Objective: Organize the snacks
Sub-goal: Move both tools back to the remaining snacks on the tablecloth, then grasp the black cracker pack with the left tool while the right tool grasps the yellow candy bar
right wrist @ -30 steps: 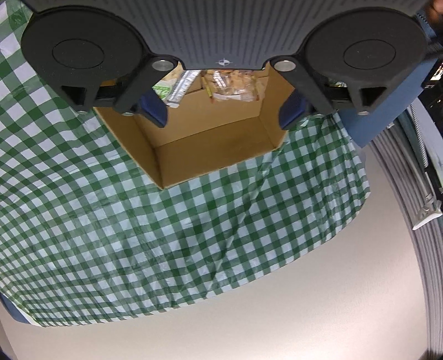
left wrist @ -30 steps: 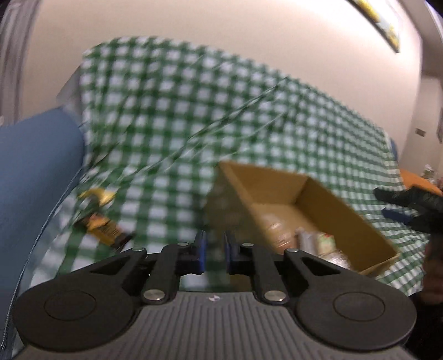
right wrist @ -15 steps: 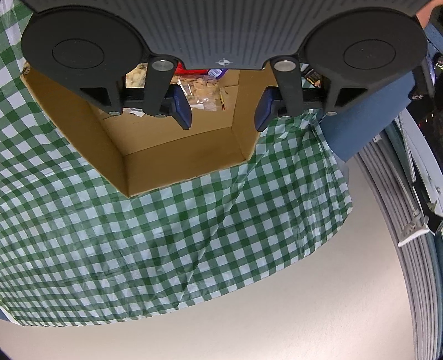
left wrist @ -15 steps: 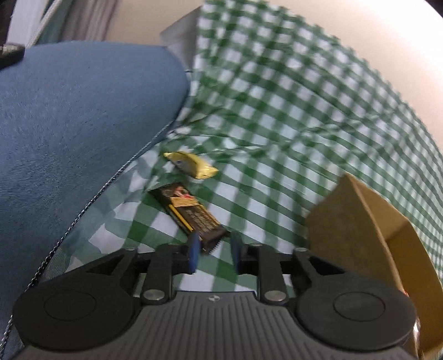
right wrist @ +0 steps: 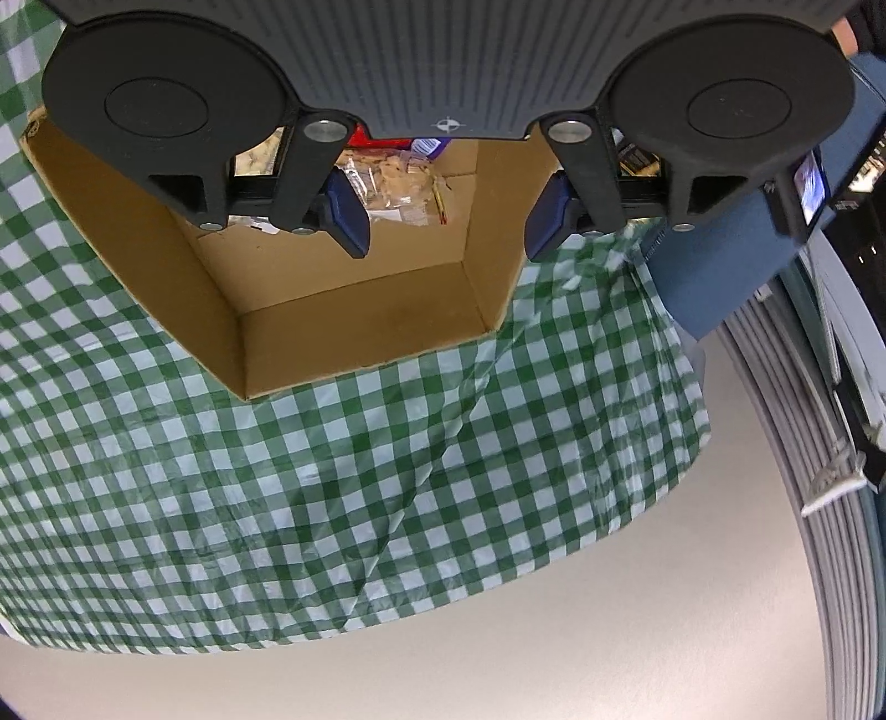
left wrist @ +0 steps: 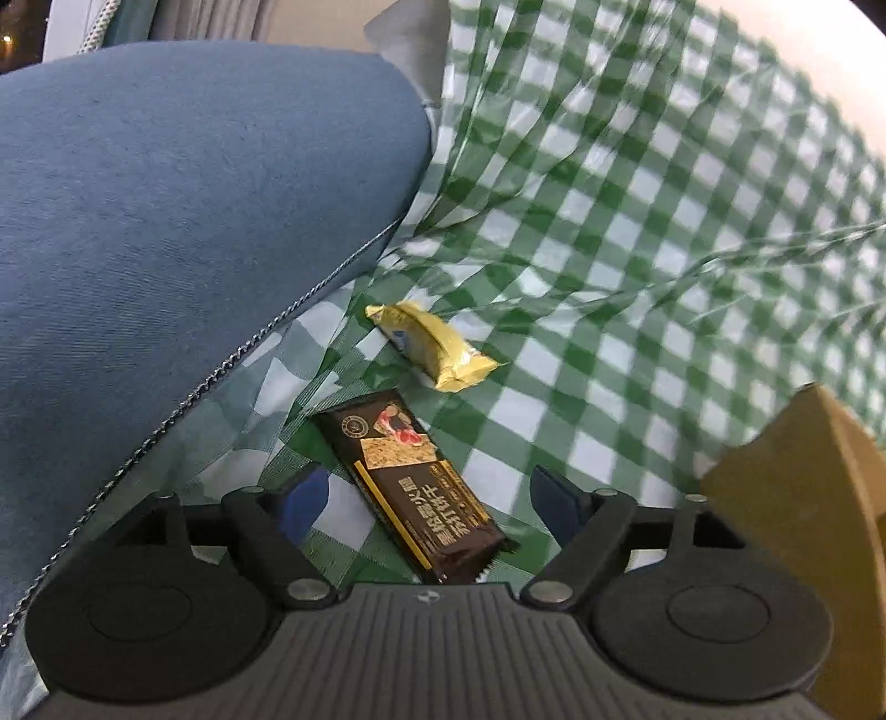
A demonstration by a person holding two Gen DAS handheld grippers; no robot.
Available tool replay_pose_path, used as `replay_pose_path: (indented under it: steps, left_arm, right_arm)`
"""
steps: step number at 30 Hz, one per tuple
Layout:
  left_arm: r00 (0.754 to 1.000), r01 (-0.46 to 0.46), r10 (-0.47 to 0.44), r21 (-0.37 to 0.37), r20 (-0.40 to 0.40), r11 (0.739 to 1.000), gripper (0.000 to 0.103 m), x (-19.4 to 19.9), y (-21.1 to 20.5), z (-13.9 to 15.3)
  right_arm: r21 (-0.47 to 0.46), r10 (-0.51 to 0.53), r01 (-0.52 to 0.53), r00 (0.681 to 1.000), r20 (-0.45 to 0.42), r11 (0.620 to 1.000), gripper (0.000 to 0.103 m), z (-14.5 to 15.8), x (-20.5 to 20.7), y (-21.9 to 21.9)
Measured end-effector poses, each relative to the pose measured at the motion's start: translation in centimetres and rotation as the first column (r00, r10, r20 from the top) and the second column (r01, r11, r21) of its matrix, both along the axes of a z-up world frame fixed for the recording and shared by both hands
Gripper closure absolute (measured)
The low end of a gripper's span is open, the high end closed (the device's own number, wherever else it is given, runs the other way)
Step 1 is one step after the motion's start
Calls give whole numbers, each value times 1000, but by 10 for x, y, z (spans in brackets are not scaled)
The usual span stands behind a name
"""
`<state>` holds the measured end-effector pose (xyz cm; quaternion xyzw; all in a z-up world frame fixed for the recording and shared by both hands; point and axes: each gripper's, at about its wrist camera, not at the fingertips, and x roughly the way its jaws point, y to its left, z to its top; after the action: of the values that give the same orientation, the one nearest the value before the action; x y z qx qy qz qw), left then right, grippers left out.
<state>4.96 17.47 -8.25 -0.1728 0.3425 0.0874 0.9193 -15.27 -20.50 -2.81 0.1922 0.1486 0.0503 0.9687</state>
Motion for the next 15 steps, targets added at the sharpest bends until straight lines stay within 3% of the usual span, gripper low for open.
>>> replay_pose_path:
  steps: [6,10,12,13,15]
  left_arm:
    - [997,-32,33,16,-76,999,18,20,-10,-13]
    - [992,-50,56,56,-113,997,18,25,-14,-18]
    - [991,-50,59,73,-117,996,21,25,-15,-19]
    - [991,-51,62,92,-122,994,26,25,-16,-19]
    - [990,-65,80,126,-116,990,57,22,-16,-18]
  right_arm:
    - [-96,0,-4,999,-39,995,39,3,13,10]
    - [-103,58,-66,995,-83,992,39,13,36,18]
    - [-115,109,-122,988,-106,986,44,27,57,30]
    - [-127,145,-158,984,-107,979,45,37,70,40]
    - [-144,200,-215,974,-111,966,50,56,97,60]
